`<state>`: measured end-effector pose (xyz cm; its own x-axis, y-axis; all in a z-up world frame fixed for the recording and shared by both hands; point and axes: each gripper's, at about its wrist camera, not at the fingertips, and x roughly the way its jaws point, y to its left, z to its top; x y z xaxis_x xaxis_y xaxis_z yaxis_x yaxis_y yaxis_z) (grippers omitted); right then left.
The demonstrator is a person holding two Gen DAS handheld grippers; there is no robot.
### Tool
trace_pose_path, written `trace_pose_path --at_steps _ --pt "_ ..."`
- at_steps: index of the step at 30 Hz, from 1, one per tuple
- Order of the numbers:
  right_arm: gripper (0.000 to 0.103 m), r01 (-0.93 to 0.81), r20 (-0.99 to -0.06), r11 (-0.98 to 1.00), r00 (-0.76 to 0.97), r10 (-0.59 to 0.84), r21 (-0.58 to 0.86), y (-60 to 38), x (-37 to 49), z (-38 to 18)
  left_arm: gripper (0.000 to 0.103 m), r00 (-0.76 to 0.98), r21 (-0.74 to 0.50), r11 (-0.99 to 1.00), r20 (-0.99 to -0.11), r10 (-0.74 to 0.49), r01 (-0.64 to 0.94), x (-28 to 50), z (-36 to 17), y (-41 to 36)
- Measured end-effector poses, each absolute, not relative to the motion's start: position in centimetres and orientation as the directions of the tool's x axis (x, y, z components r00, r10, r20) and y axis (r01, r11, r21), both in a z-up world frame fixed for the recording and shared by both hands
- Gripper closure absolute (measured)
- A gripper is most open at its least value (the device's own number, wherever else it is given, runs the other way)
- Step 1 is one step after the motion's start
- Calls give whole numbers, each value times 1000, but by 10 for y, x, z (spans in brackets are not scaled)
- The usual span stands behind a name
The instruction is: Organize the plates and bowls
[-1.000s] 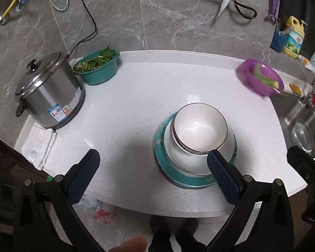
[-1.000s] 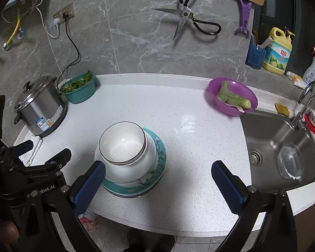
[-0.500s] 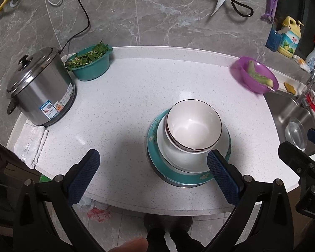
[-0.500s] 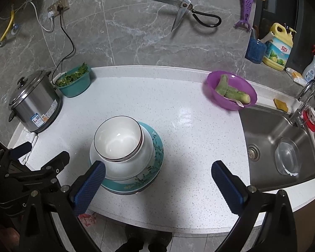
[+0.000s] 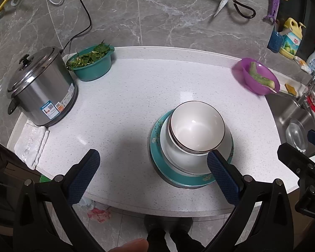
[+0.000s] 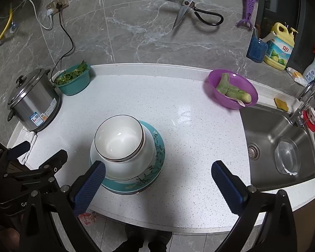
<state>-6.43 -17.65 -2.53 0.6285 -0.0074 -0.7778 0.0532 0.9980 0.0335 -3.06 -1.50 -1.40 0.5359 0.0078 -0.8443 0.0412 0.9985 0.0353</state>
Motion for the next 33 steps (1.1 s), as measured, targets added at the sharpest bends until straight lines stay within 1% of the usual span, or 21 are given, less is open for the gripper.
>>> trace_pose_path --at_steps 33 --pt "0 46 -790 999 613 -5 29 -183 -51 -29 0 527 32 999 -850 7 39 -13 -20 -30"
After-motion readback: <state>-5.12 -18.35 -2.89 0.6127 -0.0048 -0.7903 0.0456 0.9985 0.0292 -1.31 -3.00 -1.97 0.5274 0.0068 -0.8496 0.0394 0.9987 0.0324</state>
